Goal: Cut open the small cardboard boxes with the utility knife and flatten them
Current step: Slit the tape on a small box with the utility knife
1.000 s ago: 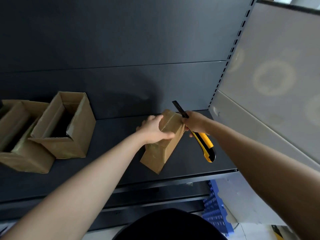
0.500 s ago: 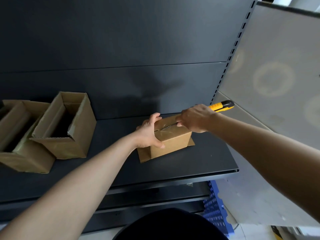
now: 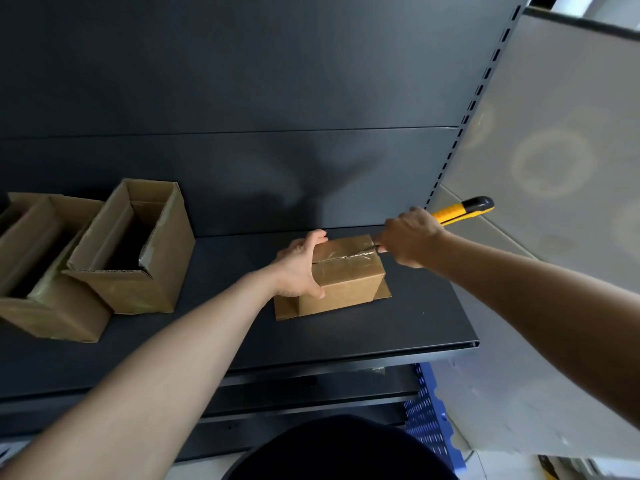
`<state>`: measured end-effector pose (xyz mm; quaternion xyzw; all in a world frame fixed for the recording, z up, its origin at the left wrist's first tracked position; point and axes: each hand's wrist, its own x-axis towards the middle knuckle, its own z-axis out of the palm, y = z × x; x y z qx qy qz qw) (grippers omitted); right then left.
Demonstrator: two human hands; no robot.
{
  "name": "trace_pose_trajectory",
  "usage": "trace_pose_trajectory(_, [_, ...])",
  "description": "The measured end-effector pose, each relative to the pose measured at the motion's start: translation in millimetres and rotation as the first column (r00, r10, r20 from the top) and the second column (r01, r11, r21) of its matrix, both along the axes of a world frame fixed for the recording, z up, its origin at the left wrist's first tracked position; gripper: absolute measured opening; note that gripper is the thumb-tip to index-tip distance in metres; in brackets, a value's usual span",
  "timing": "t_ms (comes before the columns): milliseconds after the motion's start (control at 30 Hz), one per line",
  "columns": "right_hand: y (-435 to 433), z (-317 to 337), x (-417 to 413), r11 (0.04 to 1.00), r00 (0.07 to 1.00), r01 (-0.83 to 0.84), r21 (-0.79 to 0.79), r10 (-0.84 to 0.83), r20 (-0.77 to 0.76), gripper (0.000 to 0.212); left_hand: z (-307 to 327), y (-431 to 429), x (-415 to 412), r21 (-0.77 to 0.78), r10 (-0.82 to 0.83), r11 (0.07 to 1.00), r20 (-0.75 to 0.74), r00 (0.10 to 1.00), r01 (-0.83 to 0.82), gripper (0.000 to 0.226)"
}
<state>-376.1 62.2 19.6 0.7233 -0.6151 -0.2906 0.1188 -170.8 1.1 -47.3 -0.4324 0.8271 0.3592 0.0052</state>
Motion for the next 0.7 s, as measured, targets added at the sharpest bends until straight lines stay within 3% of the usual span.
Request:
trace_pose_trajectory(367, [18, -5, -44, 0.978, 0.973, 0.206, 0.023, -0.207, 0.100, 0.033, 10, -7, -9, -0.067, -0.075, 0.994, 0.122, 0.990, 0.084, 0.099])
trace_pose_trajectory(500, [26, -7, -60, 0.965, 0.966, 0.255, 0.053, -0.257, 0.025, 0.030, 17, -13, -1, -0.159, -0.147, 0.971, 0.178, 0.973, 0.176, 0.094])
trace_pose_trajectory(600, [26, -5, -66, 0.920, 0.898, 0.391, 0.024, -0.386, 0.211, 0.029, 21, -21, 7, -0.192, -0.147, 0.962, 0.238, 0.960, 0.195, 0.095])
trace_pose_trajectory(700, [8, -12, -44, 0.859, 0.715, 0.504, 0.086, -0.471, 0.517, 0.029, 22, -19, 1, -0.284, -0.165, 0.927, 0.276, 0.947, 0.244, 0.089])
